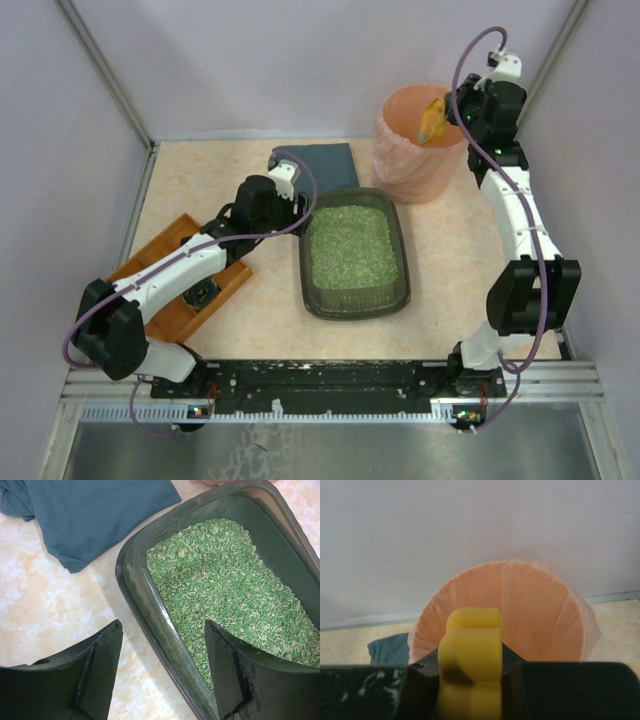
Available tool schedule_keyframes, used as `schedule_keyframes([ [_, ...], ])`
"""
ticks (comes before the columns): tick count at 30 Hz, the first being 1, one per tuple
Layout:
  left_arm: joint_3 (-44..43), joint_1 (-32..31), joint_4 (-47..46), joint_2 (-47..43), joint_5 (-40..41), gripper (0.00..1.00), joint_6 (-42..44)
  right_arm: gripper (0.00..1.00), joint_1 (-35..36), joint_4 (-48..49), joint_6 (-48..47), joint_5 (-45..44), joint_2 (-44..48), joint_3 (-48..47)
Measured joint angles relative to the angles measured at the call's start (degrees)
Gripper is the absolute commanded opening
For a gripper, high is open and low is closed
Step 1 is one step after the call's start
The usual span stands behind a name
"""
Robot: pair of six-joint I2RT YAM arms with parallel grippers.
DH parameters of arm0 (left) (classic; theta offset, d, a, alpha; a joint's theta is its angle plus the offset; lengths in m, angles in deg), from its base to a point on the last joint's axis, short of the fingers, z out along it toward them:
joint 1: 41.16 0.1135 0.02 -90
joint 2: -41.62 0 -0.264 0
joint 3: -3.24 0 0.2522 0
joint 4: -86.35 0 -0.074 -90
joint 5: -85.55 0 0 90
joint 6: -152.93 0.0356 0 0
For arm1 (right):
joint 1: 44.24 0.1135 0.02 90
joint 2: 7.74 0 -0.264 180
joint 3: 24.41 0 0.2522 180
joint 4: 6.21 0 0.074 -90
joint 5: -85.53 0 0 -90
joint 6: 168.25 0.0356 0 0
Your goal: Clean the litter box
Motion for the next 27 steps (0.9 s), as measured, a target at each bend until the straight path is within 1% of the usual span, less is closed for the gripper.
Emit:
schedule_keyframes([
  [5,0.00,0.00,0.02,0.00,0.00,0.72,0.02,0.00,3.41,-3.67,-6.78,-2.19,-0.07,-2.49],
  [13,-0.02,0.00,0.07,0.02,0.00,0.72,0.02,0.00,3.52,-5.01,-11.80,-5.57,0.26,-3.08],
  [18,-0.02,0.00,0.11,0.02,0.00,0.72,0.02,0.00,3.54,-5.31,-11.10,-4.61,3.91,-2.91],
  [27,-0.24,0.00,1.51,0.61,0.00,0.72,-0.02,0.00,3.61,-0.15,-1.97,1.88,20.65,2.01],
])
